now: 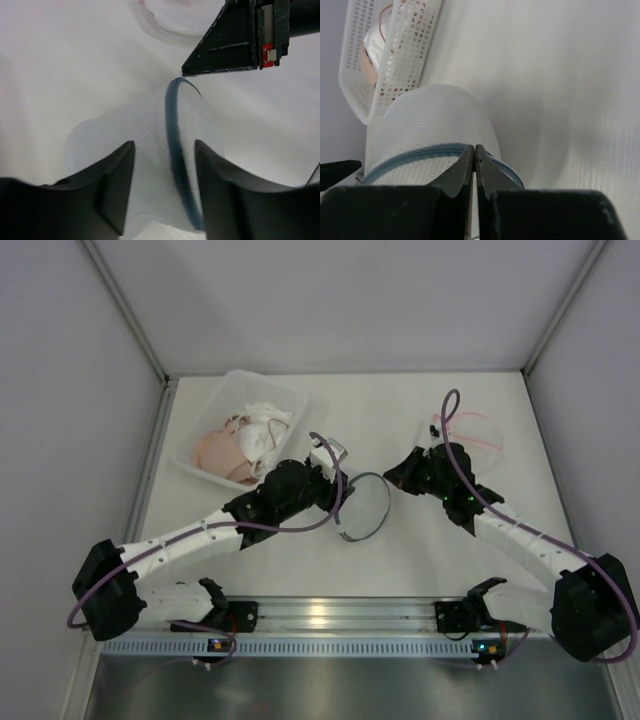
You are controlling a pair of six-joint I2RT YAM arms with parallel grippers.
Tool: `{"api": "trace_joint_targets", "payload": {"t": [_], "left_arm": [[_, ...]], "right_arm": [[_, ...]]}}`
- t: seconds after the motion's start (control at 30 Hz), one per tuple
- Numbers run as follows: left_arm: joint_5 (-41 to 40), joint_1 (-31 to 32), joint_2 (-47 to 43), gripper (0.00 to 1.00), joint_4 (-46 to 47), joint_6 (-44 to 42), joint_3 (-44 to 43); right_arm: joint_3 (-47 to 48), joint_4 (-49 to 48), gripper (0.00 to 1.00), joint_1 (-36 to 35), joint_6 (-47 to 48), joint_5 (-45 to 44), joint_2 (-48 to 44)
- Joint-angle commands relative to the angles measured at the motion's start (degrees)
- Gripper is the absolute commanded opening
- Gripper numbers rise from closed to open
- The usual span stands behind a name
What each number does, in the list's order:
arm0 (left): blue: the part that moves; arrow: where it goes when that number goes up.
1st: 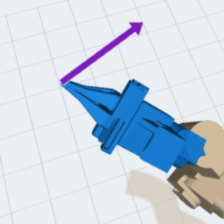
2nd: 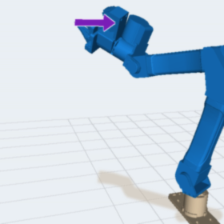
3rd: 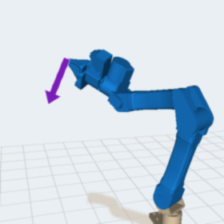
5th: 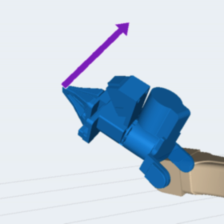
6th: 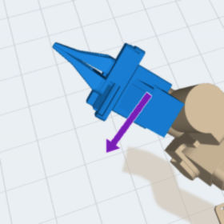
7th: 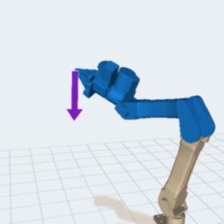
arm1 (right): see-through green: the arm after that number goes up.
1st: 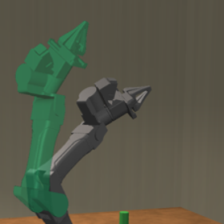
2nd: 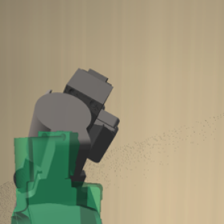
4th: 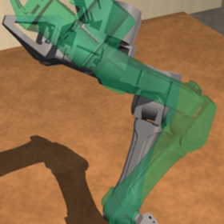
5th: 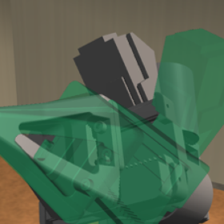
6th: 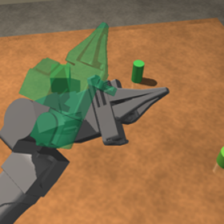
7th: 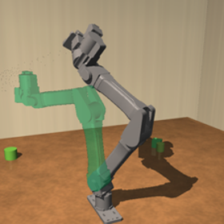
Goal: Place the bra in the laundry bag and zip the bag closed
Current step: Zip the zipper on the laundry bag.
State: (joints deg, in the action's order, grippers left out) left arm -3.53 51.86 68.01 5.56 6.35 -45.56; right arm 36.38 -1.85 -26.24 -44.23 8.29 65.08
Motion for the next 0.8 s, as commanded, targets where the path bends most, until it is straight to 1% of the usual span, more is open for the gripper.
{"api": "trace_joint_targets", "payload": {"t": [0.0,0.07,0.13,0.2,0.27,0.33,0.37,0.47,0.5,0.53,0.63,0.77], "left_arm": [[3.27,0.26,1.86,0.62,0.61,0.86,-2.5],[3.01,0.26,3.09,0.71,-0.9,-0.81,-4.78],[0.37,0.26,3.62,0.78,-2.92,-3.26,-6.46],[-2.08,0.26,5.11,0.8,-4.41,-5.55,-10.06],[-3.41,0.26,7.3,0.86,-5.3,-9.41,-14.35],[-3.07,0.18,10.11,0.88,-5.3,-12.32,-17.0],[-2.54,0.18,11.17,0.89,-7.04,-12.94,-19.54],[2.28,0.18,15.03,0.9,-8.37,-13.12,-23.24],[3.26,0.18,16.09,0.93,-8.81,-12.68,-23.95],[6.05,0.18,17.15,0.94,-9.34,-12.16,-24.83],[9.23,0.17,22.5,0.94,-12.06,-8.73,-28.69],[11.08,0.61,25.15,0.94,-13.56,-3.55,-30.38]], "right_arm": [[1.76,-0.96,0.0,1.28,4.84,-2.67,-1.53],[2.38,-0.96,0.0,1.28,6.51,-2.41,-1.71],[3.34,-0.79,0.0,1.37,8.71,-1.97,-2.15],[4.05,-0.44,0.0,1.37,9.6,-1.62,-2.76],[4.22,-0.44,0.0,1.28,9.6,-1.18,-3.38],[4.23,-0.44,0.0,1.28,9.34,-1.0,-3.73],[4.22,-0.44,0.0,1.19,9.16,-0.91,-4.08],[3.87,-0.35,0.0,1.19,8.46,-1.0,-4.69],[3.61,-0.35,0.0,1.19,8.28,-1.0,-4.87],[3.52,-0.44,0.0,1.28,8.02,-1.09,-4.96],[2.91,-0.61,0.0,1.19,6.79,-1.53,-5.31],[2.29,0.0,0.0,1.28,5.21,-2.14,-5.23]]}}
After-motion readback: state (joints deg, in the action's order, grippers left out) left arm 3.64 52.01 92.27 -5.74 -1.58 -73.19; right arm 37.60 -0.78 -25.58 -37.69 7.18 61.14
